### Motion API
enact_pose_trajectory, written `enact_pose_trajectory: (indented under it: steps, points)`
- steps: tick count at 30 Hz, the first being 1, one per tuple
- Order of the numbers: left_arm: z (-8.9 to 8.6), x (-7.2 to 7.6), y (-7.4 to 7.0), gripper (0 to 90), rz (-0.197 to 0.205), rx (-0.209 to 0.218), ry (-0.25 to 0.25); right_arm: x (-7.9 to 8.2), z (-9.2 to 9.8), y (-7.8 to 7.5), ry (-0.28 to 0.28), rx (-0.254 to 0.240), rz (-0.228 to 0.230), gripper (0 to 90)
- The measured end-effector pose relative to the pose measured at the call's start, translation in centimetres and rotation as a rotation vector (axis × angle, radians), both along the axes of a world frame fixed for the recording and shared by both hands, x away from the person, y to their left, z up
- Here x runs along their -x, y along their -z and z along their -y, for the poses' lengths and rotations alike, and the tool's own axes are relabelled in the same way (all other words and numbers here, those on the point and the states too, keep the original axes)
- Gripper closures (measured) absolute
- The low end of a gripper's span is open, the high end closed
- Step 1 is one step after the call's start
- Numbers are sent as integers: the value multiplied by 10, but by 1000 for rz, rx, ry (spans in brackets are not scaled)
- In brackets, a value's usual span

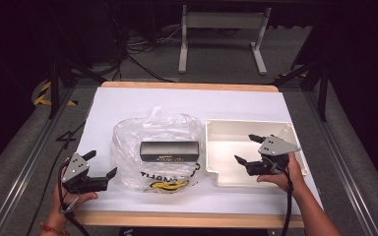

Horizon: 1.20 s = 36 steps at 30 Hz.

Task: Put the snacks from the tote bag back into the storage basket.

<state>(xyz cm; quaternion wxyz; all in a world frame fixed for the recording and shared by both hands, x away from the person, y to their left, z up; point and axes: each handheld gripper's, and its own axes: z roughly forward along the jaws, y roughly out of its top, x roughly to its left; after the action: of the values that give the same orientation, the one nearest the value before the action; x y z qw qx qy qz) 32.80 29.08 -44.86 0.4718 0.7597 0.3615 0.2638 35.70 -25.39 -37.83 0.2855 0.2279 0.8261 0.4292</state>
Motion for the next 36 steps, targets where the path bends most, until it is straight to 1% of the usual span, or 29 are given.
enact_pose_trajectory:
  steps: [2, 3, 5, 7, 9, 10, 12, 14, 16, 18, 22, 24, 28, 29, 31, 36]
  points:
    - [0, 0, 0, 60, -1, 1, 1, -3, -4, -2, -11, 9, -2, 192]
    - [0, 0, 0, 60, -3, -2, 3, -5, -6, -3, -25, 7, -7, 197]
    - [0, 0, 0, 60, -4, -1, 5, -7, -9, -5, -32, 13, -10, 197]
    - [0, 0, 1, 59, -4, 0, 7, -11, -13, -7, -53, 19, -23, 209]
    - [0, 0, 1, 59, -6, 1, 8, -15, -17, -9, -71, 33, -21, 212]
    - [0, 0, 1, 59, -8, -1, 8, -16, -19, -11, -79, 44, -24, 212]
    - [0, 0, 1, 59, -6, -1, 5, -20, -23, -13, -98, 43, -37, 212]
    - [0, 0, 1, 59, -7, 3, 4, -24, -28, -15, -109, 63, -39, 211]
    - [-1, 0, 1, 59, -6, 2, 5, -28, -32, -16, -124, 66, -51, 212]
    - [-1, 0, 1, 59, -7, 2, 4, -33, -38, -17, -136, 81, -55, 212]
    - [0, 1, 1, 59, -9, 4, 5, -42, -51, -19, -171, 95, -78, 224]
    - [-1, 1, 1, 59, -7, 2, 6, -46, -55, -20, -189, 90, -90, 232]
    - [-1, 1, 1, 58, -6, 4, 9, -50, -61, -21, -200, 104, -93, 233]
    - [0, 1, 1, 58, -12, 4, 13, -53, -65, -22, -219, 105, -108, 233]
    - [0, 1, 1, 59, -11, 0, 18, -58, -73, -23, -239, 125, -116, 233]
    - [1, 2, 1, 59, -11, -3, 20, -65, -87, -22, -265, 139, -132, 241]
